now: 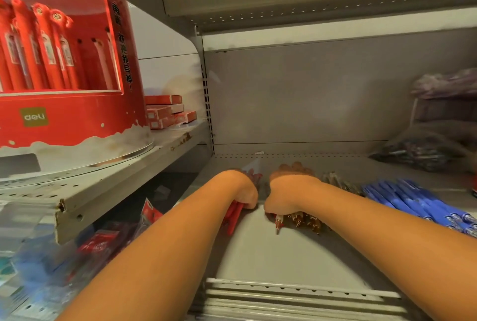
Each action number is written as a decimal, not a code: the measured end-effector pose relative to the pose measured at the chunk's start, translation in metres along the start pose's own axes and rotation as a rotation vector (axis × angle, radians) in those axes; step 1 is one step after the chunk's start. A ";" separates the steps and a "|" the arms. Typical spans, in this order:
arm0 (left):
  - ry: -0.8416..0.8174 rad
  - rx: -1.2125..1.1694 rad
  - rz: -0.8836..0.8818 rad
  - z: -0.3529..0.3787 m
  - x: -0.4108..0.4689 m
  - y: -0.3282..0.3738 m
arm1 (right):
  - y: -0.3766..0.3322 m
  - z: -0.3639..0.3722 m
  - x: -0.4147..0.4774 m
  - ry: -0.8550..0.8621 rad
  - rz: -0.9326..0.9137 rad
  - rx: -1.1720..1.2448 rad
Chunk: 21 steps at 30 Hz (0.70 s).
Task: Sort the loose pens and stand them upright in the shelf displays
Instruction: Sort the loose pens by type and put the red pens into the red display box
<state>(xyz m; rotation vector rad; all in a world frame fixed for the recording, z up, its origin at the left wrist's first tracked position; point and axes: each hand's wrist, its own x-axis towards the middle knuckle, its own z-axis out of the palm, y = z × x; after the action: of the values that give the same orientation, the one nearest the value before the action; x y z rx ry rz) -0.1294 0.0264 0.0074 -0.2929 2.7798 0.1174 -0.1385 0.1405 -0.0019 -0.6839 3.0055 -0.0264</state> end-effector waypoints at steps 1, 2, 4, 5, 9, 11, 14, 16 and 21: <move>-0.006 -0.019 -0.011 0.001 0.003 -0.001 | 0.000 0.001 0.001 0.002 0.018 0.020; -0.009 -0.041 -0.020 0.001 0.004 -0.003 | 0.000 0.002 0.003 0.007 0.039 0.035; -0.023 -0.096 -0.044 0.001 0.006 -0.008 | -0.001 0.002 0.004 0.042 0.080 0.063; -0.045 -0.126 -0.055 0.001 0.007 -0.010 | -0.002 0.001 0.004 0.074 0.098 0.079; -0.100 -0.280 -0.056 -0.001 0.008 -0.018 | -0.002 -0.005 0.003 0.155 0.159 0.202; -0.100 -0.371 -0.045 0.001 0.013 -0.022 | -0.002 -0.007 0.005 0.143 0.174 0.340; -0.078 -0.515 -0.046 0.004 0.015 -0.026 | -0.002 -0.007 0.009 0.180 0.252 0.550; -0.117 -0.516 -0.020 0.004 0.013 -0.026 | 0.000 -0.005 0.010 0.193 0.283 0.637; -0.130 -0.622 0.057 0.006 0.007 -0.026 | 0.007 -0.010 0.018 0.216 0.347 0.671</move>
<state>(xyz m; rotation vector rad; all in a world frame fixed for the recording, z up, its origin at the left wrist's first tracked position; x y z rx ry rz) -0.1285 0.0005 -0.0018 -0.3368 2.5515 0.9826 -0.1583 0.1392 0.0064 -0.0923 2.9503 -1.0845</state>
